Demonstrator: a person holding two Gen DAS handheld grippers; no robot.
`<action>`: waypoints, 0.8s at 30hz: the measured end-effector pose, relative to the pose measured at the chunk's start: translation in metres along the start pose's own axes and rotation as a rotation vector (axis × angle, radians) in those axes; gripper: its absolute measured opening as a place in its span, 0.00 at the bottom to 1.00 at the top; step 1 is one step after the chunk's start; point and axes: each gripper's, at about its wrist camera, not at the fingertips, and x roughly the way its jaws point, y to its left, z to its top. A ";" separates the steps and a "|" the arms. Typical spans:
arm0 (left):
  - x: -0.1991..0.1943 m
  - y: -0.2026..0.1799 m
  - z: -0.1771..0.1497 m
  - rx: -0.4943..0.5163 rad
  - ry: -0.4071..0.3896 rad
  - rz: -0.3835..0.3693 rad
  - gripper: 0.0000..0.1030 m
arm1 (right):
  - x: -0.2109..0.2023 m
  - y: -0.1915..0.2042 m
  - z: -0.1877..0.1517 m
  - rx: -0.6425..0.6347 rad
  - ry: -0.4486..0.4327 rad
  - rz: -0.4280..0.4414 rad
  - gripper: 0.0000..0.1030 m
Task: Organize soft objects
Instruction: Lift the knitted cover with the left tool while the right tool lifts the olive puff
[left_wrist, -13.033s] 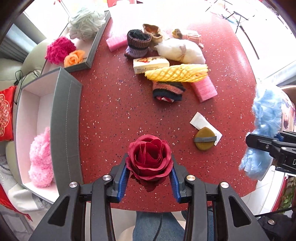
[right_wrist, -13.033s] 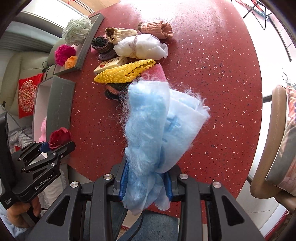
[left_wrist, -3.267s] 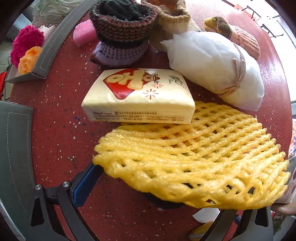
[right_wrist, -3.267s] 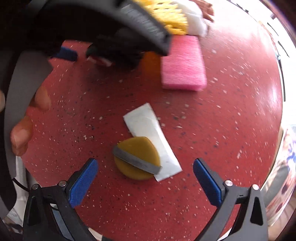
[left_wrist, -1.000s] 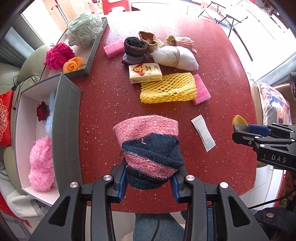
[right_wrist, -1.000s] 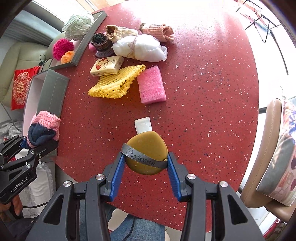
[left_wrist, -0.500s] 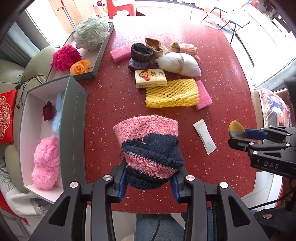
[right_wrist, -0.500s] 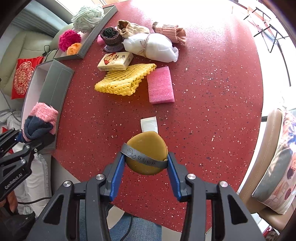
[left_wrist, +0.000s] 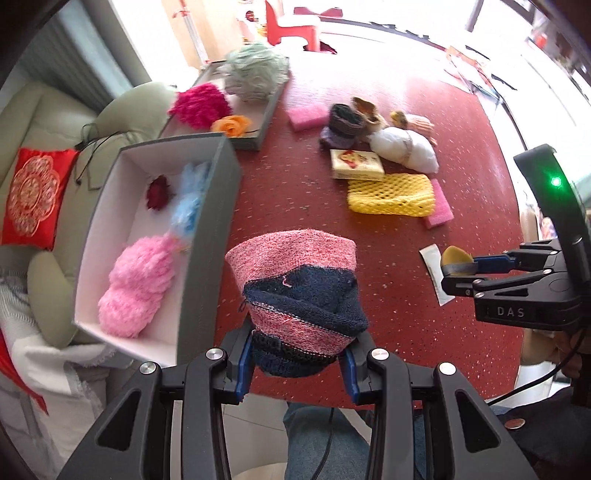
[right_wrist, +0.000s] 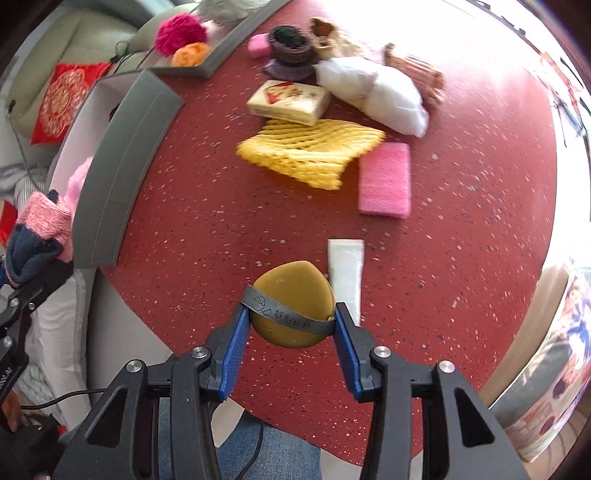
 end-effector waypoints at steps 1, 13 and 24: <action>-0.003 0.005 -0.002 -0.016 -0.004 0.005 0.38 | 0.001 0.007 0.002 -0.023 0.005 0.000 0.47; -0.029 0.053 -0.037 -0.131 -0.035 0.071 0.38 | 0.014 0.086 0.026 -0.229 0.049 0.007 0.47; -0.035 0.075 -0.052 -0.166 -0.043 0.085 0.38 | 0.018 0.136 0.029 -0.334 0.061 -0.002 0.47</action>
